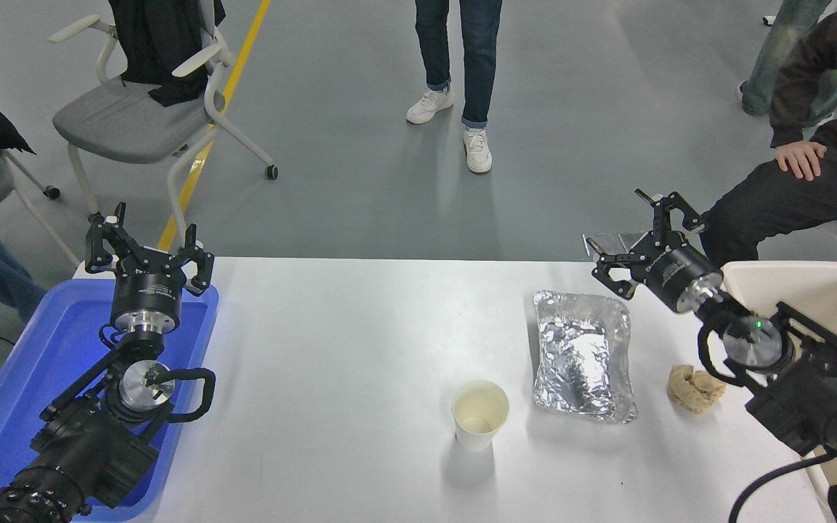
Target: Pick up paper cup place in dustbin
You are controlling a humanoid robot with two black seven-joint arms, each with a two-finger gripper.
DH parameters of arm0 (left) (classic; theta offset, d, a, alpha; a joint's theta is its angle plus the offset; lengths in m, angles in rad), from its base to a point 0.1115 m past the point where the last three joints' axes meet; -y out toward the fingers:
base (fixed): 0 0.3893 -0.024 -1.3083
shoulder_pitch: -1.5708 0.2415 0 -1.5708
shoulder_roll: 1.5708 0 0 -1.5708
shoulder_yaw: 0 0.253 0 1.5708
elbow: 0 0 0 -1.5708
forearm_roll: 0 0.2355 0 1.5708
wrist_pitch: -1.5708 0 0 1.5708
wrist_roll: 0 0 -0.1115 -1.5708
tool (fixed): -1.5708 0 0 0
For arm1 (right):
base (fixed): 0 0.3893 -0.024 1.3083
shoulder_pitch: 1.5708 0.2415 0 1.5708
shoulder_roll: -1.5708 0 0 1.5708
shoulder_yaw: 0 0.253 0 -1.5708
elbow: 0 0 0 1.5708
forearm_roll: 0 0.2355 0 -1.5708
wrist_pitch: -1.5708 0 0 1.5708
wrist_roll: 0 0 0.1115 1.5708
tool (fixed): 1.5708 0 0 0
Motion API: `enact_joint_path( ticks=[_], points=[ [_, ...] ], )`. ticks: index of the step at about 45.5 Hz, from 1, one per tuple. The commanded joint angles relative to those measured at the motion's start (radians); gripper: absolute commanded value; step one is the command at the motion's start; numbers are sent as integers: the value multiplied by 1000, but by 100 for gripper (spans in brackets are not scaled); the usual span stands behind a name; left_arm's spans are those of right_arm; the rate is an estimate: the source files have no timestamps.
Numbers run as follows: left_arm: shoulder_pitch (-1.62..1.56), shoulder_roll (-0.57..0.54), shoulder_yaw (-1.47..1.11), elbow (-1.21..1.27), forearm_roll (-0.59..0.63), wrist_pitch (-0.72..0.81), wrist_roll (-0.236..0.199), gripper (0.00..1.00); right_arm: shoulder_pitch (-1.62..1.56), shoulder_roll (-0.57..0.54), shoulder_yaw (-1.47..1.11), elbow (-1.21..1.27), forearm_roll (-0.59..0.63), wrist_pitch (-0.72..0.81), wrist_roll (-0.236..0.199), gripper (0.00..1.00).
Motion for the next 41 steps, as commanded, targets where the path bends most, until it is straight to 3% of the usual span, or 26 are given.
enact_joint_path(
  ticks=[1, 11, 20, 29, 41],
  points=[
    [0, 0, 0, 0, 1, 0, 1, 99, 235, -226, -386, 192, -145, -24, -1, 100],
    [0, 0, 2, 0, 1, 0, 1, 99, 598, -304, -933, 403, -183, -24, 2, 100],
    [0, 0, 2, 0, 1, 0, 1, 99, 931, -284, -1297, 609, -297, -26, 2, 100],
    [0, 0, 0, 0, 1, 0, 1, 99, 1252, -106, -1639, 762, -330, -28, 6, 100],
    [0, 0, 0, 0, 1, 0, 1, 99, 1496, 246, -1788, 870, -284, -2, 8, 100]
  ],
)
